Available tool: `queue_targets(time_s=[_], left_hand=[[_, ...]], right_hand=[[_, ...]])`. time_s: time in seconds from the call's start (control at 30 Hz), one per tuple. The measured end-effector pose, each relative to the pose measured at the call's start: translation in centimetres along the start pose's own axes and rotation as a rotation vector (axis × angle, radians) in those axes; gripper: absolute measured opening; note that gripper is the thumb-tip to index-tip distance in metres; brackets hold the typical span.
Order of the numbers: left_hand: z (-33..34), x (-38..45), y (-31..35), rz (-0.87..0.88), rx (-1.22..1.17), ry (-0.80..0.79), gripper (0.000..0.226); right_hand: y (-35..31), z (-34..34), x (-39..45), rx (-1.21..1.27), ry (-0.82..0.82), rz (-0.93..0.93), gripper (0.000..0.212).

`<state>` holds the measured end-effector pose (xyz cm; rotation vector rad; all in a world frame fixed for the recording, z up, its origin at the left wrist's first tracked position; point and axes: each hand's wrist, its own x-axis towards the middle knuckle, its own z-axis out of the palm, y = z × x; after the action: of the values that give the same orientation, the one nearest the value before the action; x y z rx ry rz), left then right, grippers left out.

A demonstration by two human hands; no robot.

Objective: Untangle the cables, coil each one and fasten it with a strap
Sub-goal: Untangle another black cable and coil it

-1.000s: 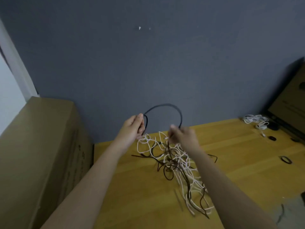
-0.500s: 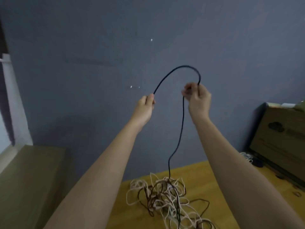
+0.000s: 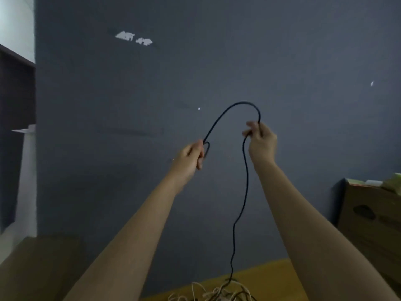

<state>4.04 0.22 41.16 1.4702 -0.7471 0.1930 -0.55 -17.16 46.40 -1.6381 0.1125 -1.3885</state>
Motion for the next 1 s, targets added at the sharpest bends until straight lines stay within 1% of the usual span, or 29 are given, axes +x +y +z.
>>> queue_targets(time_s=[0.1,0.17,0.23,0.33,0.43,0.5,0.57,0.63,0.7,0.77,0.83,0.9,0.97,1.0], left_hand=[[-0.7,-3.4,-1.8,-0.09,-0.14,-0.042,0.041],[-1.2,-5.3,-2.9,-0.162,-0.274,-0.079,0.04],[-1.6,-6.8,-4.0,-0.204,-0.365,-0.092,0.039],[-2.2,-8.6,-5.7,-0.235,-0.416,-0.067,0.039],[-2.8,-9.7,-7.9,-0.265,-0.47,0.012,0.037],[-3.2,-10.5,-9.5,-0.258,-0.465,0.059,0.034],[-3.4,-11.5,-11.2,-0.262,-0.364,0.096,0.029],[-3.5,-12.5,-12.9,-0.271,-0.194,0.116,0.024],[-3.7,-13.3,-14.4,-0.263,-0.005,0.096,0.021],[-3.8,-14.1,-15.9,-0.248,0.173,0.043,0.018],[-4.1,-14.9,-17.3,-0.24,0.345,-0.042,0.017],[-4.4,-16.0,-18.6,-0.24,0.553,-0.194,0.021],[-4.2,-17.2,-19.4,-0.255,0.729,-0.373,0.023],[-4.0,-17.7,-19.7,-0.268,0.775,-0.439,0.021]], right_hand=[[4.8,0.0,-4.2,-0.037,-0.114,0.19,0.029],[7.5,0.1,-7.4,-0.136,-0.211,0.206,0.032],[10.1,0.3,-10.6,-0.291,-0.345,0.168,0.035],[13.1,0.7,-15.4,-0.496,-0.504,0.064,0.038],[14.9,1.0,-20.0,-0.643,-0.608,-0.046,0.038],[15.7,0.9,-23.2,-0.756,-0.724,-0.112,0.039],[16.2,0.8,-26.0,-0.825,-0.798,-0.188,0.034],[16.3,0.6,-28.6,-0.831,-0.815,-0.302,0.026],[16.3,0.2,-30.6,-0.795,-0.813,-0.426,0.022],[16.6,-0.3,-32.0,-0.733,-0.809,-0.529,0.023],[16.6,-0.9,-32.7,-0.664,-0.862,-0.584,0.026],[16.4,-1.4,-32.9,-0.598,-0.908,-0.593,0.029],[16.1,-1.9,-32.4,-0.498,-0.909,-0.494,0.031],[16.0,-2.3,-32.0,-0.462,-0.886,-0.433,0.03]])
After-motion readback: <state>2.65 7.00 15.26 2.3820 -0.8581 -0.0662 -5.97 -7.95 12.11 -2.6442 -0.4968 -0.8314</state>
